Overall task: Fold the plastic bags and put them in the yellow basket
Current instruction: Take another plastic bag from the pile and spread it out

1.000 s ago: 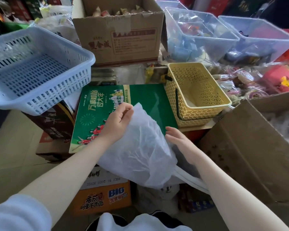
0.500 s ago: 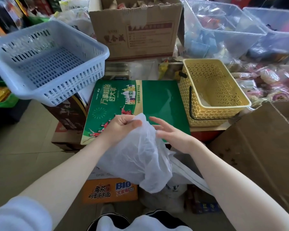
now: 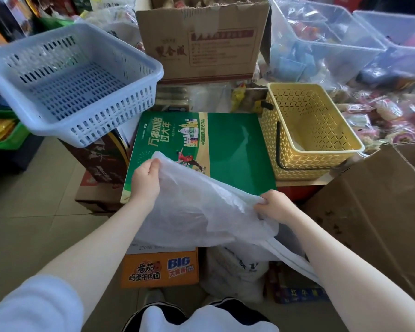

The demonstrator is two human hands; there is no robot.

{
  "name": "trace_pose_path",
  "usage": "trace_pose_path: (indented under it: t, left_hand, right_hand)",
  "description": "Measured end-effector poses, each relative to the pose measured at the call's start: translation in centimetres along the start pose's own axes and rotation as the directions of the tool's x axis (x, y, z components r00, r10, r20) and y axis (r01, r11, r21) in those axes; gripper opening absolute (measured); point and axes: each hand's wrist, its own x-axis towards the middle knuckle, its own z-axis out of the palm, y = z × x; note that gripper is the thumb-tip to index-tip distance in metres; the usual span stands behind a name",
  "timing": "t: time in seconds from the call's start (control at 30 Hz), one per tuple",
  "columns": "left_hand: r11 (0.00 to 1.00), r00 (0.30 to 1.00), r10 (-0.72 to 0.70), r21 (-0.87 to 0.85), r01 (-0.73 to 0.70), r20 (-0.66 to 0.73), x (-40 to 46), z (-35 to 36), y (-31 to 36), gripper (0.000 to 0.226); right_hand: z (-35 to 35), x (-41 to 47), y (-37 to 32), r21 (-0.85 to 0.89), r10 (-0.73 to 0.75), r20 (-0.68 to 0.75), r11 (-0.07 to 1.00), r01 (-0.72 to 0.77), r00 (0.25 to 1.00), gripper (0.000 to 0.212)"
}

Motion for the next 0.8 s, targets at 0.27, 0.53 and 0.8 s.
trace_pose_path:
  t: [0.27, 0.53, 0.8]
  left_hand:
    - [0.746, 0.885, 0.423, 0.482, -0.461, 0.192, 0.0, 0.1, -1.5, 0.070]
    - [0.246, 0.351, 0.650, 0.250, -0.936, 0.674, -4.0, 4.7, -1.5, 0.065]
    - [0.351, 0.454, 0.528, 0.302, -0.886, 0.718, -3.2, 5.2, -3.2, 0.065]
  right_hand:
    - [-1.4, -1.1, -2.1, 0.681, 0.187, 0.087, 0.706, -0.195, 0.978, 0.018]
    - [-3.3, -2.2, -3.7, 0.970, -0.273, 0.242, 0.053, -0.237, 0.931, 0.050]
    - [-4.3, -3.4, -3.4, 0.942, -0.442, 0.071, -0.267, -0.206, 0.894, 0.063]
